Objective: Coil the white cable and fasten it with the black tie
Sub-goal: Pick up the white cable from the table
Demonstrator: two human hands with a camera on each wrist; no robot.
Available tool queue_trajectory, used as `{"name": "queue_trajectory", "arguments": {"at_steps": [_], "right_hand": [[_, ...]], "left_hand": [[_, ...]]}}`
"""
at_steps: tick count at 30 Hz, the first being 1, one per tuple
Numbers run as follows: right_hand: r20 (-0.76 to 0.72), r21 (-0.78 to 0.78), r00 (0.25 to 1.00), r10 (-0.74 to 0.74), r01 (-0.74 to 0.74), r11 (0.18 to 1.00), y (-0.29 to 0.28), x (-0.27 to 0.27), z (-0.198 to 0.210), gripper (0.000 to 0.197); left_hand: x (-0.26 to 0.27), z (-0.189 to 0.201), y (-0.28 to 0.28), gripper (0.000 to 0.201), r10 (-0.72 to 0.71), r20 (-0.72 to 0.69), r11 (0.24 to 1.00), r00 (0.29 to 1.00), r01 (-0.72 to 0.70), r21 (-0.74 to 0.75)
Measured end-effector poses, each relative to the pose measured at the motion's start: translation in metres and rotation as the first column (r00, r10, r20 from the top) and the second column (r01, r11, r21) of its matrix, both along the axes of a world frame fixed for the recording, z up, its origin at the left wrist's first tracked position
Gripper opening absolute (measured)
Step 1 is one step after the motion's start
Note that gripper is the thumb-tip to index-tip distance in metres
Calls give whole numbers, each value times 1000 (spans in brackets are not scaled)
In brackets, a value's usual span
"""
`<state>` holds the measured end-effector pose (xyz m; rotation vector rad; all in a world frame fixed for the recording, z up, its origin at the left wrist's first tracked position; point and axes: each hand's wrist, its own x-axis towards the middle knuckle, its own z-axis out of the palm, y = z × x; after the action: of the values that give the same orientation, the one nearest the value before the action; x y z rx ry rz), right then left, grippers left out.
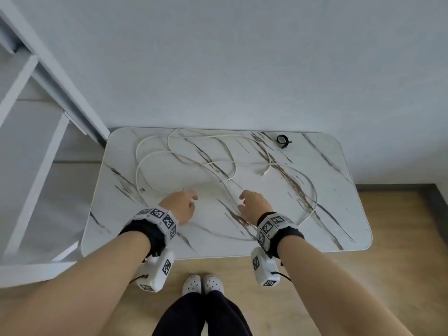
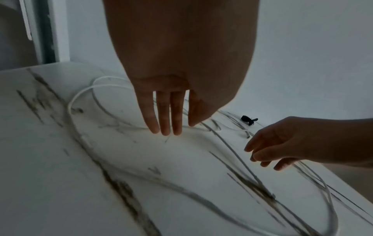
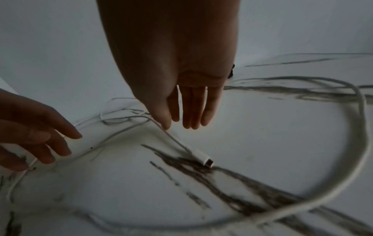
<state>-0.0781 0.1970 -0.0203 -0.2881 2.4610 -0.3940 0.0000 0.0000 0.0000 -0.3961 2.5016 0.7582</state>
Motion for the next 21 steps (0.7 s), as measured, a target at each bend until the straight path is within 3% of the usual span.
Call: {"name": "queue_trajectory", "arguments": {"at_steps": [12,18,21], "right_hand": [[24,-53,997,-79,80,995,-8,-4,-28,27],[46,-251,994,-104,112,962,-15,-1,-6,14],[81,-365,989,-124,145,920,-19,2,18,10]], "left_hand": [[3,-29,5,29,35,-9,982,999,-32,184],[2,-15,5,29,49,27,975,998,-54,216],[-1,-1,2,22,176,38,926,984,-179,332]]}}
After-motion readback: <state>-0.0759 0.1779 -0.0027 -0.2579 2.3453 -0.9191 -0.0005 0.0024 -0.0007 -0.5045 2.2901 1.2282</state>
